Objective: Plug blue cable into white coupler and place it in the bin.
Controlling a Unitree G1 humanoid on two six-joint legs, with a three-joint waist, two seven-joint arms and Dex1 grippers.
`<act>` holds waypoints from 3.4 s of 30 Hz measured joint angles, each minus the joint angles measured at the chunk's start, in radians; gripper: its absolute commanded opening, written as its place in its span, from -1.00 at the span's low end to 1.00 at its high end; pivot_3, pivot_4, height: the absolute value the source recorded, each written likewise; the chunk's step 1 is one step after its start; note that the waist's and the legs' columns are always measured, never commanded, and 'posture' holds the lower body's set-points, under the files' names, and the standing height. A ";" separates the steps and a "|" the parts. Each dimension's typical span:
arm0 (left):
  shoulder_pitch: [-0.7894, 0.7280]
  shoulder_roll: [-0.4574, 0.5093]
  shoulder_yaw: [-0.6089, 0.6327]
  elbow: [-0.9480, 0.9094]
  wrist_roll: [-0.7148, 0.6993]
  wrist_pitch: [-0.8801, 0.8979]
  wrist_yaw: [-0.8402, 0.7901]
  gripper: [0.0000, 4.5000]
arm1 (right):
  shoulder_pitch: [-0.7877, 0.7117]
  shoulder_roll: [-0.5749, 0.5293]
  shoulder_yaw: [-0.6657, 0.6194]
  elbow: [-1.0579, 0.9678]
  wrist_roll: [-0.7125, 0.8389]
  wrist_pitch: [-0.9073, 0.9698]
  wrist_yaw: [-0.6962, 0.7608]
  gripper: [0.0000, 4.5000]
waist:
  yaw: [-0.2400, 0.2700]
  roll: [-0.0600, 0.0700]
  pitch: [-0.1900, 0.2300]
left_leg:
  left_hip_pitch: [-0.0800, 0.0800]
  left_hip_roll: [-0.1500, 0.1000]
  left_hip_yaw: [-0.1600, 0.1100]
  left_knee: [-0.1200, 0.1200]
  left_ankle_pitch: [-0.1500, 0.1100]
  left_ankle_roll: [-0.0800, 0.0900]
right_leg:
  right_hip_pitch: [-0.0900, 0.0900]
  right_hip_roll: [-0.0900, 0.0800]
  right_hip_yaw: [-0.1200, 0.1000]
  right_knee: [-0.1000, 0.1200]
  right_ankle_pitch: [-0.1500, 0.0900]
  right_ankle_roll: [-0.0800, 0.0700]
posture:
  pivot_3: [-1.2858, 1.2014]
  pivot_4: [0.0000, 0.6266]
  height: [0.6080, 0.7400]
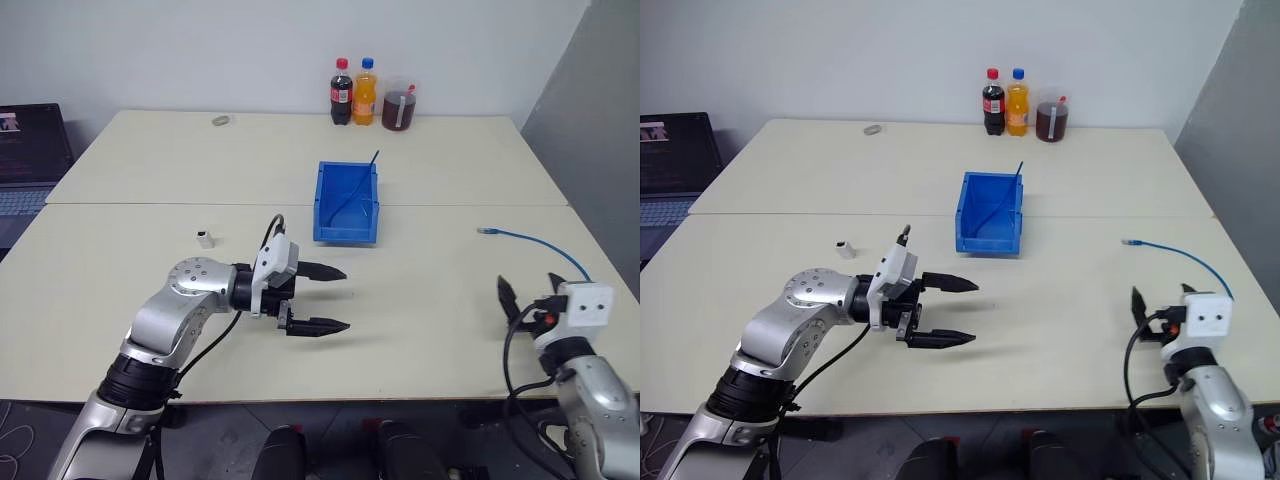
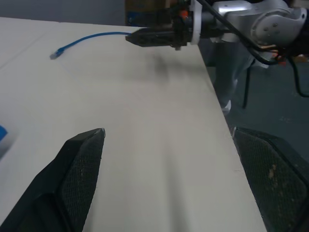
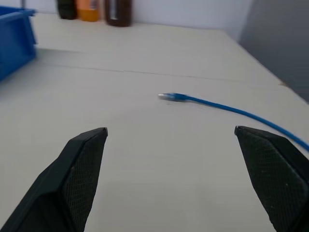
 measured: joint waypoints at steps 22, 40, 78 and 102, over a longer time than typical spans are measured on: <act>-0.013 -0.029 -0.048 -0.043 0.045 0.039 0.054 1.00 | -0.498 -0.443 -0.067 1.028 -0.009 0.030 0.298 0.99 | -0.004 0.001 0.000 | 0.001 -0.001 0.001 0.000 0.000 0.000 | 0.001 0.000 0.001 -0.001 0.003 -0.004 | 0.03 -0.52 1.00; -0.016 -0.021 -0.048 -0.041 0.060 0.035 0.051 1.00 | -0.688 -0.478 0.028 1.340 -0.051 0.005 0.400 -0.67 | -0.014 0.000 0.001 | 0.016 -0.001 0.000 0.000 0.000 0.000 | 0.020 -0.001 0.001 -0.005 0.000 0.001 | 0.03 -0.52 1.00; 0.396 0.294 0.116 0.056 0.158 -0.149 0.012 1.00 | -0.325 -0.366 0.456 0.177 -0.086 0.067 0.703 -1.00 | -0.019 0.003 0.005 | 0.015 0.001 0.000 -0.004 -0.001 0.000 | 0.014 -0.001 0.000 -0.004 -0.004 -0.003 | 0.03 -0.52 1.00; 0.501 0.307 0.229 0.039 0.158 -0.160 0.070 1.00 | -0.397 -0.266 0.494 0.203 -0.082 0.297 0.580 -1.00 | -0.019 0.003 0.005 | 0.015 0.002 0.001 -0.006 -0.001 0.000 | 0.014 -0.001 -0.001 -0.003 -0.006 -0.007 | 0.03 -0.52 1.00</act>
